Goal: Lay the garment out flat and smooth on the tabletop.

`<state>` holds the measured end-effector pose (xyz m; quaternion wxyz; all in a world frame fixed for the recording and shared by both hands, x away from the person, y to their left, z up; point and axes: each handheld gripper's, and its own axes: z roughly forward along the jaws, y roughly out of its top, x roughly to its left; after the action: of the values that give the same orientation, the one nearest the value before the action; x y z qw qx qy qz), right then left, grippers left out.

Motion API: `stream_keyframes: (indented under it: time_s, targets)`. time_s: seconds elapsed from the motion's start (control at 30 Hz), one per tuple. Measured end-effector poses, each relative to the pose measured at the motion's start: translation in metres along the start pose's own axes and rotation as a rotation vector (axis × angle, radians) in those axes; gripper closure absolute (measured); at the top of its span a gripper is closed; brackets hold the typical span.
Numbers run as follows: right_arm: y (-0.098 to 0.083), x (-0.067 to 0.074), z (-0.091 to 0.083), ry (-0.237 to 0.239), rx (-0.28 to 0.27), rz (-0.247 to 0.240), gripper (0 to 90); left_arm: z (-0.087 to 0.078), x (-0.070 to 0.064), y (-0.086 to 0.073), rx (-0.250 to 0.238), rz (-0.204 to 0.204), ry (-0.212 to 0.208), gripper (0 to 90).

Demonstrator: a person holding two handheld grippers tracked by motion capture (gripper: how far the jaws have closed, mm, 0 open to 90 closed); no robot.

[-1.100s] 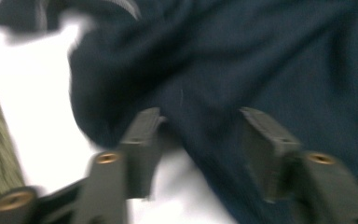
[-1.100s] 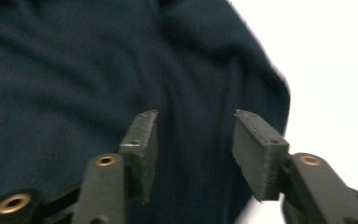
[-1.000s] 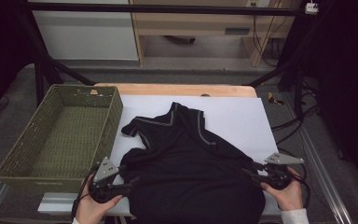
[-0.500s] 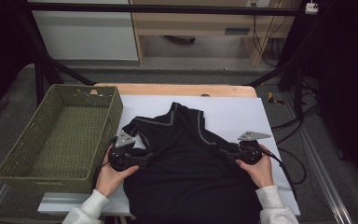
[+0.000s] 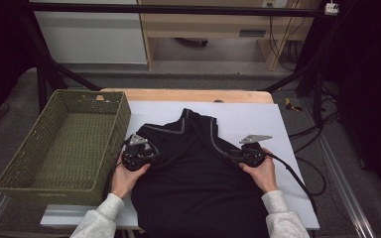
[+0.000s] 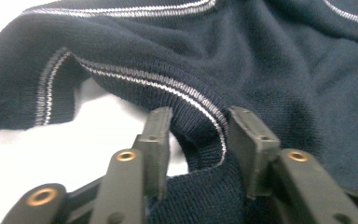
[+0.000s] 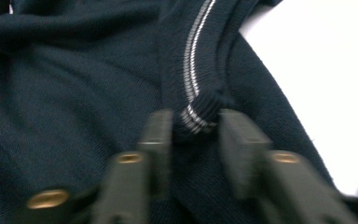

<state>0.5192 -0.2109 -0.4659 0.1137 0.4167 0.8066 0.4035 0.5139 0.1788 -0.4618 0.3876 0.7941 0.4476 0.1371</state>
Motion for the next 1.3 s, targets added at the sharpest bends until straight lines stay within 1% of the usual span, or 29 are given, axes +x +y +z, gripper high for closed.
stream_keyframes:
  time_s: [0.07, 0.1, 0.17, 0.2, 0.23, 0.27, 0.33, 0.37, 0.43, 0.47, 0.5, 0.53, 0.57, 0.63, 0.7, 0.77, 0.8, 0.87, 0.9, 0.93, 0.97, 1.0, 1.03, 1.07, 1.1, 1.17, 1.2, 1.23, 1.3]
  targets:
    - [-0.001, 0.001, 0.002, 0.009, 0.009, -0.008, 75.2, 0.004, 0.001, -0.003, 0.012, -0.005, -0.013, 66.2]
    - [-0.001, 0.001, 0.002, 0.009, 0.014, -0.011, 81.7, 0.005, 0.001, -0.004, 0.022, -0.008, -0.018, 69.1]
    - [-0.002, 0.001, 0.001, 0.009, 0.025, -0.016, 84.6, 0.006, 0.001, -0.006, 0.043, 0.015, -0.013, 75.1]
    - [-0.002, 0.0, -0.001, 0.003, 0.026, -0.02, 85.7, 0.006, 0.001, -0.006, 0.049, 0.016, -0.01, 78.2]
    - [-0.001, -0.001, -0.003, -0.001, 0.028, -0.019, 90.0, 0.006, 0.0, -0.006, 0.052, 0.018, -0.007, 81.3]
    - [-0.001, -0.003, -0.007, -0.013, 0.022, -0.023, 90.0, 0.005, -0.001, -0.007, 0.057, 0.027, -0.004, 84.1]
    - [-0.001, -0.01, -0.016, -0.044, -0.015, -0.002, 90.0, 0.005, -0.002, -0.007, 0.057, 0.035, 0.006, 85.7]
    - [-0.002, -0.015, -0.022, -0.063, -0.031, 0.013, 90.0, 0.004, -0.002, -0.007, 0.058, 0.035, 0.005, 86.2]
    - [-0.006, -0.025, -0.034, -0.083, -0.056, 0.053, 90.0, 0.004, -0.002, -0.007, 0.059, 0.031, 0.005, 86.6]
    - [-0.008, -0.028, -0.039, -0.09, -0.063, 0.062, 90.0, 0.004, -0.001, -0.007, 0.059, 0.029, 0.004, 86.6]
    - [-0.011, -0.031, -0.041, -0.091, -0.072, 0.06, 90.0, 0.004, -0.001, -0.007, 0.057, 0.031, 0.003, 86.6]
    - [-0.013, -0.032, -0.043, -0.081, -0.08, 0.069, 89.9, 0.004, -0.001, -0.007, 0.056, 0.035, 0.004, 86.7]
    - [-0.014, -0.032, -0.043, -0.071, -0.087, 0.064, 86.8, 0.005, -0.002, -0.007, 0.055, 0.037, 0.002, 86.7]
    - [-0.013, -0.029, -0.037, -0.056, -0.083, 0.061, 74.7, 0.005, -0.002, -0.008, 0.055, 0.047, 0.003, 86.7]
    - [-0.01, -0.024, -0.029, -0.043, -0.074, 0.039, 62.3, 0.005, -0.002, -0.008, 0.055, 0.047, 0.001, 86.7]
    - [-0.006, -0.016, -0.018, -0.03, -0.068, 0.018, 51.4, 0.005, -0.001, -0.007, 0.054, 0.046, 0.0, 86.9]
    - [-0.004, -0.013, -0.015, -0.026, -0.066, 0.019, 46.8, 0.005, -0.001, -0.007, 0.053, 0.048, 0.002, 87.0]
    - [-0.001, -0.007, -0.005, -0.014, -0.065, 0.011, 44.8, 0.005, -0.002, -0.007, 0.053, 0.051, 0.005, 87.3]
    - [-0.001, -0.005, -0.001, -0.02, -0.063, 0.013, 44.0, 0.004, -0.002, -0.006, 0.054, 0.054, 0.008, 87.4]
    - [0.0, -0.003, 0.004, -0.028, -0.053, 0.007, 45.7, 0.004, -0.002, -0.006, 0.055, 0.052, 0.008, 87.7]
    - [0.0, -0.003, 0.006, -0.031, -0.047, -0.001, 50.4, 0.003, -0.002, -0.005, 0.056, 0.051, 0.009, 87.8]
    - [0.0, -0.003, 0.009, -0.031, -0.046, -0.013, 56.9, 0.002, -0.001, -0.005, 0.057, 0.051, 0.013, 87.9]
    - [0.001, -0.003, 0.01, -0.036, -0.045, -0.016, 67.7, 0.001, 0.0, -0.004, 0.058, 0.047, 0.021, 88.0]
    - [0.001, -0.004, 0.009, -0.04, -0.052, -0.036, 81.6, 0.0, 0.0, -0.004, 0.059, 0.046, 0.024, 88.0]
    - [0.001, -0.005, 0.008, -0.032, -0.048, -0.027, 82.0, -0.001, 0.002, -0.004, 0.06, 0.041, 0.028, 88.0]
    - [0.004, -0.008, -0.001, -0.046, -0.076, -0.005, 83.0, -0.004, 0.004, -0.004, 0.061, 0.032, 0.037, 88.1]
    - [0.005, -0.01, -0.007, -0.054, -0.093, 0.008, 83.1, -0.005, 0.005, -0.004, 0.061, 0.029, 0.042, 88.1]
    - [0.006, -0.013, -0.015, -0.067, -0.111, 0.021, 83.2, -0.007, 0.006, -0.004, 0.064, 0.023, 0.042, 88.1]
    - [0.006, -0.021, -0.03, -0.122, -0.129, 0.028, 83.2, -0.009, 0.008, -0.005, 0.076, 0.019, 0.047, 88.0]
